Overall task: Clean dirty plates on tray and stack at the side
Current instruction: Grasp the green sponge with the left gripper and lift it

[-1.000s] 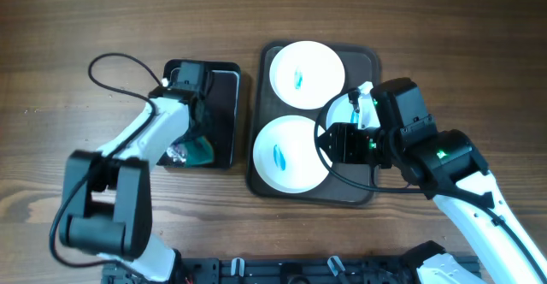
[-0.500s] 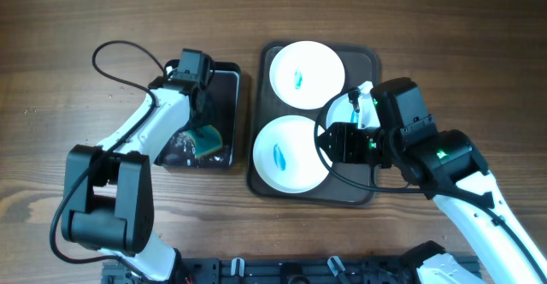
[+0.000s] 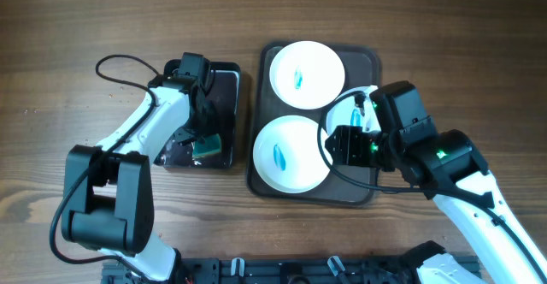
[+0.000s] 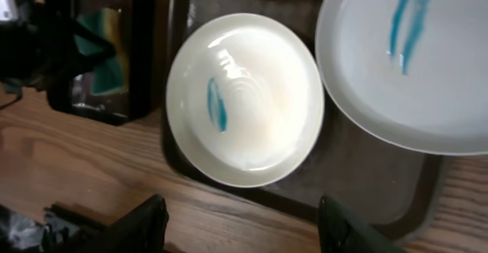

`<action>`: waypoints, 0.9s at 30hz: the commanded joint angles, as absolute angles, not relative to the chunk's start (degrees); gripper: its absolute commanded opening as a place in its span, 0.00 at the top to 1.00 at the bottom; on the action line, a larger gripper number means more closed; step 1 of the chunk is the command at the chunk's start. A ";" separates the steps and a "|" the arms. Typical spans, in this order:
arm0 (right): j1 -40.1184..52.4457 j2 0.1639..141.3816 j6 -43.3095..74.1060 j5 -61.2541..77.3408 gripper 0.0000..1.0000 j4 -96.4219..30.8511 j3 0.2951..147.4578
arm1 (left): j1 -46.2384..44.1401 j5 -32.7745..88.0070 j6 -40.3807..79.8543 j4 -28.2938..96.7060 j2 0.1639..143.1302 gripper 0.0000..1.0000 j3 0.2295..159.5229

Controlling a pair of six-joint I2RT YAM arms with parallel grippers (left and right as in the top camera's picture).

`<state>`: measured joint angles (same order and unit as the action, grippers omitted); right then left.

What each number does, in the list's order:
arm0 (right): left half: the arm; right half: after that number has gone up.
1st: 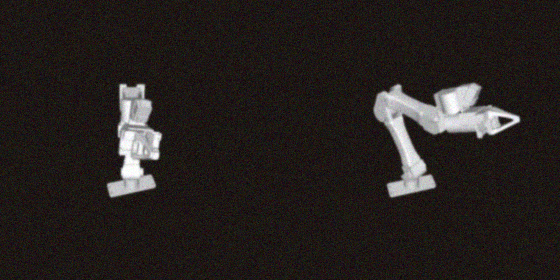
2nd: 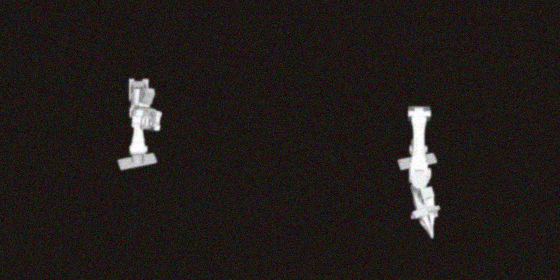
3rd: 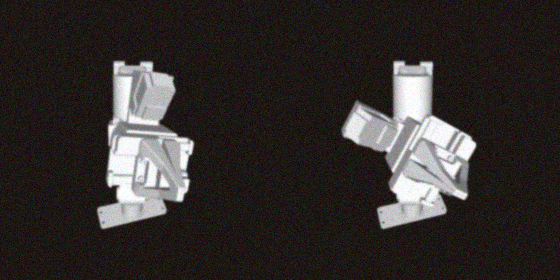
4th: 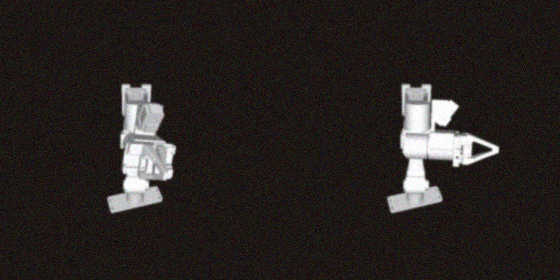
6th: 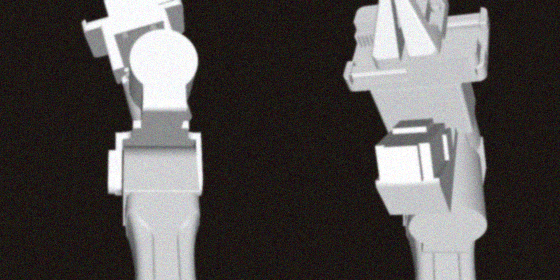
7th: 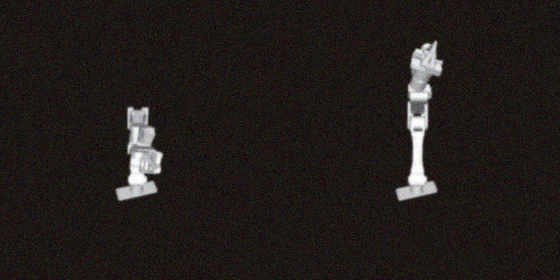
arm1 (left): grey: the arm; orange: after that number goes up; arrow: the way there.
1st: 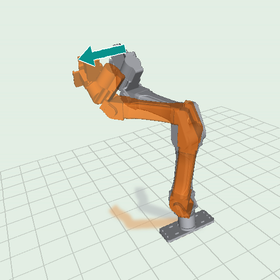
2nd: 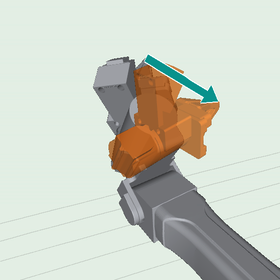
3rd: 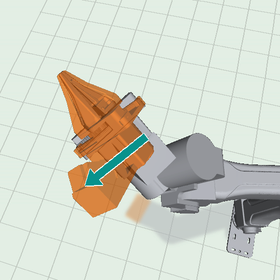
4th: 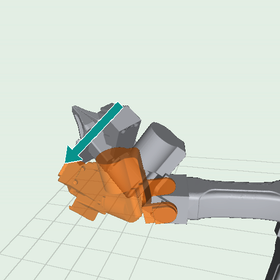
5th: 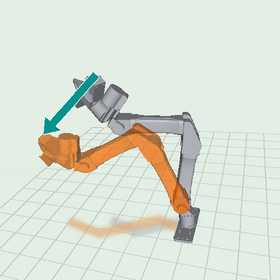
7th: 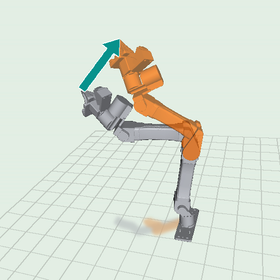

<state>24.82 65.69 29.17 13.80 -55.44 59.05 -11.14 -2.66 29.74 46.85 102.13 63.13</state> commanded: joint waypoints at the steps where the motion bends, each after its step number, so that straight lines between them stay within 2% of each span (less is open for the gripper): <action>1: 25.12 66.28 29.98 10.70 0.36 -56.23 58.59 | -11.11 -2.66 33.93 43.35 102.30 0.54 59.86; 2: 25.12 66.63 29.89 10.70 0.36 -56.34 58.59 | -11.11 -2.63 33.93 42.04 102.45 0.56 59.11; 3: 25.12 66.92 29.69 10.70 0.36 -56.34 58.59 | -11.11 -2.63 33.91 41.08 102.50 0.62 58.59; 4: 25.12 67.33 29.34 10.70 0.36 -56.34 58.59 | -11.14 -2.68 33.61 40.42 102.50 0.76 58.26; 7: 25.12 68.90 28.49 10.72 0.36 -56.42 58.59 | -11.11 -2.83 33.47 39.99 102.39 0.94 58.30; 10: 25.12 71.46 28.56 11.00 0.39 -56.23 58.59 | -11.07 -2.83 33.39 41.23 101.97 0.96 59.51; 12: 25.12 73.58 28.64 12.23 0.48 -56.12 58.59 | -11.07 -2.83 33.23 42.35 101.36 0.96 60.69; 13: 25.12 74.52 28.45 13.32 0.53 -55.99 58.59 | -11.07 -2.83 33.23 42.76 100.99 0.85 61.21; 15: 25.12 75.81 26.85 15.22 0.54 -55.20 58.59 | -11.07 -2.81 33.23 43.18 100.33 0.57 61.89; 17: 25.12 76.18 25.87 16.64 0.53 -54.39 58.59 | -11.07 -2.81 33.23 43.70 99.77 0.48 62.02; 24: 25.12 74.67 25.67 17.63 0.53 -54.24 58.59 | -10.96 -2.87 29.10 45.87 96.47 0.48 62.02; 27: 25.12 73.49 25.67 17.58 0.57 -54.61 58.59 | -10.96 -2.85 29.15 45.67 96.12 0.48 62.00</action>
<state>24.82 75.66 26.74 16.45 -54.41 59.05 -11.14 -2.87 30.85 45.84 98.06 60.99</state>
